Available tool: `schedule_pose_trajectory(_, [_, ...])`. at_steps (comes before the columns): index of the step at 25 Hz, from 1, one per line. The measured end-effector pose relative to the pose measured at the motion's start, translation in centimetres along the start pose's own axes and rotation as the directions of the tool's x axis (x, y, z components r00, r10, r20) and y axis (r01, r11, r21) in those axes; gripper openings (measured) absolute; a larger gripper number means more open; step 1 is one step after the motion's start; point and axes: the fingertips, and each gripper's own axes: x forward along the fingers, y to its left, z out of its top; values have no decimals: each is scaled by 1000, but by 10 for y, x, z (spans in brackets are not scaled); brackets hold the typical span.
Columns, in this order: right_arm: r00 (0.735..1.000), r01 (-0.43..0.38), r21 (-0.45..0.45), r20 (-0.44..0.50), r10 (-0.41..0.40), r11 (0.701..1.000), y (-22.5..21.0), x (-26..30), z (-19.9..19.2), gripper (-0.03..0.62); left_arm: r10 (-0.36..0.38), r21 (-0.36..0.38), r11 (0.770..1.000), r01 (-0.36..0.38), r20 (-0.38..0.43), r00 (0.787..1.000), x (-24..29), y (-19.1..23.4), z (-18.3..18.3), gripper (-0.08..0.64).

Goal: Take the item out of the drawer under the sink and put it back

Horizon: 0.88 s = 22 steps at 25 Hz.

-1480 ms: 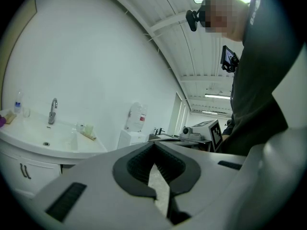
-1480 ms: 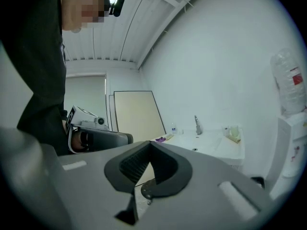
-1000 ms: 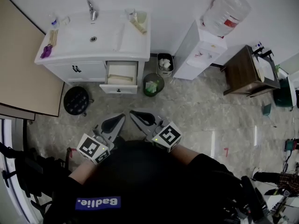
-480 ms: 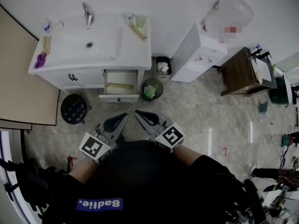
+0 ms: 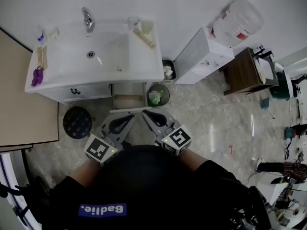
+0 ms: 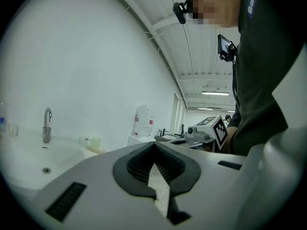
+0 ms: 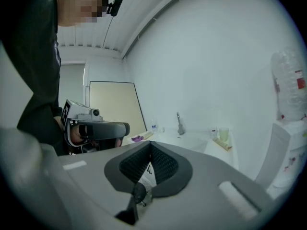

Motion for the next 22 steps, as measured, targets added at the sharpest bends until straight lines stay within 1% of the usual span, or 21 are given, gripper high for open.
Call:
schedule_pose_trajectory(2, [1000, 24, 3, -5, -24, 1000, -1, 12, 2, 0, -17, 1, 1000, 17, -12, 1000, -2, 12, 1, -6])
schedule_pose_trajectory(5, [999, 41, 21, -16, -41, 999, -4, 23, 6, 0, -21, 11, 1000, 21, -24, 999, 0, 29, -1, -6])
schedule_pose_trajectory(10, [999, 44, 25, -19, -44, 999, -16, 29, 3, 0, -4, 41, 999, 7, -65, 998, 10, 51, -20, -6])
schedule_pose_trajectory(13, [1000, 18, 38, -8, -18, 999, -23, 31, 0, 0, 19, 62, 998, -12, -103, 995, 23, 63, -39, -6])
schedule_pose_trajectory(17, [1000, 2, 45, -28, -1, 999, -37, 31, -2, 0, 53, 73, 996, -42, -163, 985, 39, 75, -67, -6])
schedule_pose_trajectory(20, [1000, -22, 37, -12, 23, 999, -48, 31, -1, 0, 69, 102, 994, -47, -227, 971, 50, 82, -83, -6])
schedule_pose_trajectory(22, [999, -26, 44, -27, 27, 999, -56, 29, -4, 0, 83, 112, 992, -57, -253, 964, 58, 88, -95, -6])
